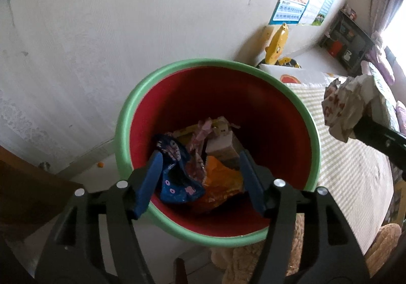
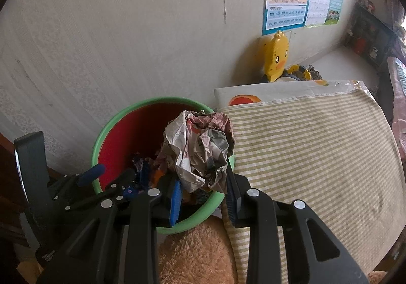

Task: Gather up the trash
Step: 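Open the left gripper to drop the blue wrapper into the red bucket, then open the right gripper to drop the brown paper into the red bucket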

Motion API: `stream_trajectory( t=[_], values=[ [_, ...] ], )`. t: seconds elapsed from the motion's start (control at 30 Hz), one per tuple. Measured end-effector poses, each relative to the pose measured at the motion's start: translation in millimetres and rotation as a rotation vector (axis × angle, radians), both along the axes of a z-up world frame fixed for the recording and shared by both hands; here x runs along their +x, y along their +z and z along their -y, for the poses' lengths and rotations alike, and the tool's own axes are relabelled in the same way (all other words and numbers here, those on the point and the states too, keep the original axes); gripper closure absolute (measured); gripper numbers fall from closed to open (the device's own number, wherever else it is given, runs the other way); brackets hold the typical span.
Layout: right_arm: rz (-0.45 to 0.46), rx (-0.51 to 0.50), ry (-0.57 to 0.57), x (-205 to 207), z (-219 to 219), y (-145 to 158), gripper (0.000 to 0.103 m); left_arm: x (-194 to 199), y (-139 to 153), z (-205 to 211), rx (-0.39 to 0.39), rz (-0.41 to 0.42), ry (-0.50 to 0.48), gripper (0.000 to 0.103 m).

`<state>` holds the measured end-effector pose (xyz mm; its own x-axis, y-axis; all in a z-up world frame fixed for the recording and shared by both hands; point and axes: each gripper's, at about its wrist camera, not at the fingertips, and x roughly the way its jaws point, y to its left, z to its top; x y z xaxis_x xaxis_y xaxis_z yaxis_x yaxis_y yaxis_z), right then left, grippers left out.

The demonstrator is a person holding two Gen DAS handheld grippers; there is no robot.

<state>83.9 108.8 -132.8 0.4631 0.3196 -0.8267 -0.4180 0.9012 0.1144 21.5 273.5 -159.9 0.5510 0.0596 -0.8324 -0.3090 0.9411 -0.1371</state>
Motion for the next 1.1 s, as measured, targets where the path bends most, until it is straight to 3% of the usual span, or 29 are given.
stream_trajectory(
  t=[0.13,0.27,0.43,0.8,1.1],
  values=[
    [-0.003,0.005,0.01,2.5,-4.0,-2.0,0.075,-2.2,5.3,-5.7,0.013,0.022,0.028,0.036],
    [-0.007,0.017,0.026,3.6,-7.9,-3.6,0.068,-4.6,12.2,-11.6,0.027,0.048,0.059,0.031],
    [-0.006,0.054,0.025,4.3,-9.0,-2.3,0.047,-7.6,15.5,-16.3,0.034,0.057,0.085,0.029],
    [0.004,0.093,-0.019,1.8,14.3,5.3,0.046,-10.4,23.5,-1.2,0.058,0.051,0.06,0.029],
    [0.02,0.115,-0.104,-6.6,59.6,14.7,0.043,-11.8,38.0,25.8,0.083,0.067,0.003,0.026]
  ],
)
